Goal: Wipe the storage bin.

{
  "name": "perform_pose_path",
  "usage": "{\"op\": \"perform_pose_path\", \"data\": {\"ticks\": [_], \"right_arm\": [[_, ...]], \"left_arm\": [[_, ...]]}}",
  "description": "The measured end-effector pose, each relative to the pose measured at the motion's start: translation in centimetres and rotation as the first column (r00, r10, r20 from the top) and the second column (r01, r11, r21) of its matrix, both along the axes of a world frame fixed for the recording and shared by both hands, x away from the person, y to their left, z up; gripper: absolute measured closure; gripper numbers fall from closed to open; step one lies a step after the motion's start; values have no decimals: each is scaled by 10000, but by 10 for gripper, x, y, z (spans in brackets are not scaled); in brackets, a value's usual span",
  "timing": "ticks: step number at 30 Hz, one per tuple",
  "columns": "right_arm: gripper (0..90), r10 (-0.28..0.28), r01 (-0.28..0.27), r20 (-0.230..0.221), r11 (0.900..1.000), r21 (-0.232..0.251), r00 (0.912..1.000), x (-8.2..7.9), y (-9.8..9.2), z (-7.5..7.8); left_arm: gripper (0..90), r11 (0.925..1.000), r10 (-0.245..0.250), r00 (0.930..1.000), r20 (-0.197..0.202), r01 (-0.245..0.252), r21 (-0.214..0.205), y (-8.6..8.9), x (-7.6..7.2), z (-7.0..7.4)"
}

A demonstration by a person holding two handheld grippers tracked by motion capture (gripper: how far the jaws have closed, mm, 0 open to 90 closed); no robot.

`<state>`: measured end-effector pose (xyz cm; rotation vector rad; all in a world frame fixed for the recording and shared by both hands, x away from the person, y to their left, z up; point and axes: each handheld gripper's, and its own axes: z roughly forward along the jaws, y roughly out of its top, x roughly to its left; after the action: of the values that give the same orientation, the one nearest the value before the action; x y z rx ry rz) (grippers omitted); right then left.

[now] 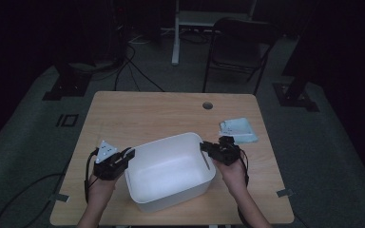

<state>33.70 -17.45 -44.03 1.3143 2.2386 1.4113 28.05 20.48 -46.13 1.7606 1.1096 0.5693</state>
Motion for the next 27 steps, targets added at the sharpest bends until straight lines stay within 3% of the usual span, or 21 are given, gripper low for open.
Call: {"op": "perform_pose_path", "data": {"ticks": [3, 6, 12, 19, 27], "right_arm": [[776, 70, -68, -96, 9998, 207, 9999, 0, -4, 2], [718, 94, -98, 65, 9983, 574, 9999, 0, -13, 9], [641, -381, 331, 526, 9950, 943, 9979, 7, -39, 23], [571, -978, 910, 1009, 9934, 702, 9901, 23, -67, 25], [496, -1791, 1772, 1110, 9838, 267, 9775, 50, -92, 13]], "left_arm": [[781, 9999, -30, 10000, 5, 30, 149, -1, 0, 1], [779, 10000, -74, 10000, 2, 74, 18, 0, 0, 0], [778, 9999, -25, 10000, 20, 25, -115, 0, 0, -1], [777, 9999, -30, 10000, 36, 30, -127, 1, 0, -1], [777, 9998, -31, 10000, 59, 32, -192, 1, 0, -1]]}}
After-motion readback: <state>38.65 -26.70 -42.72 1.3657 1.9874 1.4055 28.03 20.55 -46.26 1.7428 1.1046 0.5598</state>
